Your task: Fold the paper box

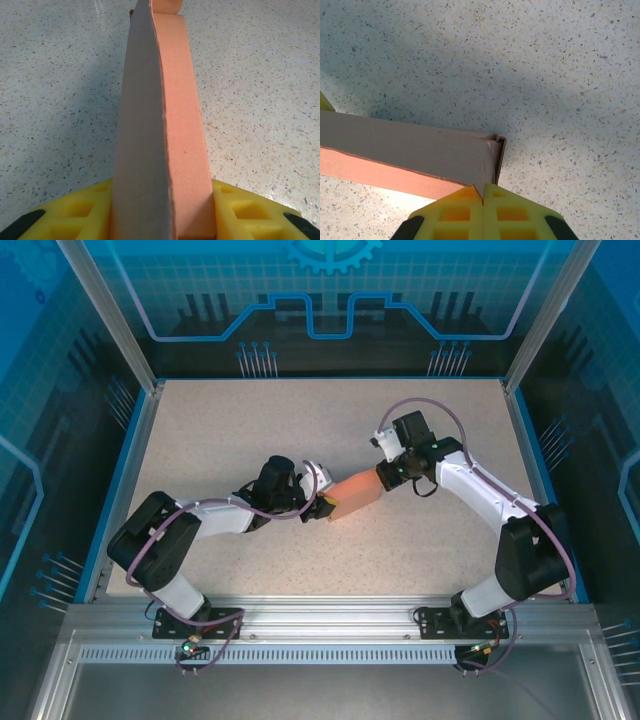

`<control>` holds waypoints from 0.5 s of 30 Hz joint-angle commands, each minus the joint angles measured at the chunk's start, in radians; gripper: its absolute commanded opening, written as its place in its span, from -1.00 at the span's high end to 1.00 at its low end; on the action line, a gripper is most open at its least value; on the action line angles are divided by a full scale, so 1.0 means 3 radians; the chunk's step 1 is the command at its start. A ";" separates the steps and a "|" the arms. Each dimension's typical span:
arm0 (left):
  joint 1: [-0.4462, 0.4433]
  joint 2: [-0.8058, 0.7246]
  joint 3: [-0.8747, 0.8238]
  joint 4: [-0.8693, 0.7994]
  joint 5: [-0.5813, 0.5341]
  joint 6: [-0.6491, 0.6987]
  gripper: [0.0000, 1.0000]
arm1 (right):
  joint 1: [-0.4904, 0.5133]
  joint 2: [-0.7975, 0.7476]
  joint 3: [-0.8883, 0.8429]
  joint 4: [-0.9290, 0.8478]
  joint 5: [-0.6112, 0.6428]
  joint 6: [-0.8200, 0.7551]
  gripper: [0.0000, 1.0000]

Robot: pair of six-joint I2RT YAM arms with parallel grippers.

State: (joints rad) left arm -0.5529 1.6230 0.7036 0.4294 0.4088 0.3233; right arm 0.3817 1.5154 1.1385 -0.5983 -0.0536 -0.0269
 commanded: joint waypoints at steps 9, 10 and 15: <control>0.0065 0.0078 0.0074 -0.0144 -0.0418 -0.0069 0.41 | 0.0036 -0.0132 -0.0390 0.0076 0.0050 0.0079 0.95; 0.0064 0.0077 0.0081 -0.0150 -0.0426 -0.0068 0.41 | 0.0038 -0.0146 -0.0421 0.0107 0.0051 0.0088 0.96; 0.0065 0.0059 0.0091 -0.0162 -0.0447 -0.0101 0.35 | 0.0035 -0.0219 -0.0453 0.0184 -0.0009 0.0132 0.97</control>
State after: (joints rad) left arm -0.5529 1.6245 0.7105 0.4225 0.4053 0.3141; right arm 0.3817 1.4639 1.0344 -0.4706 -0.0479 -0.0139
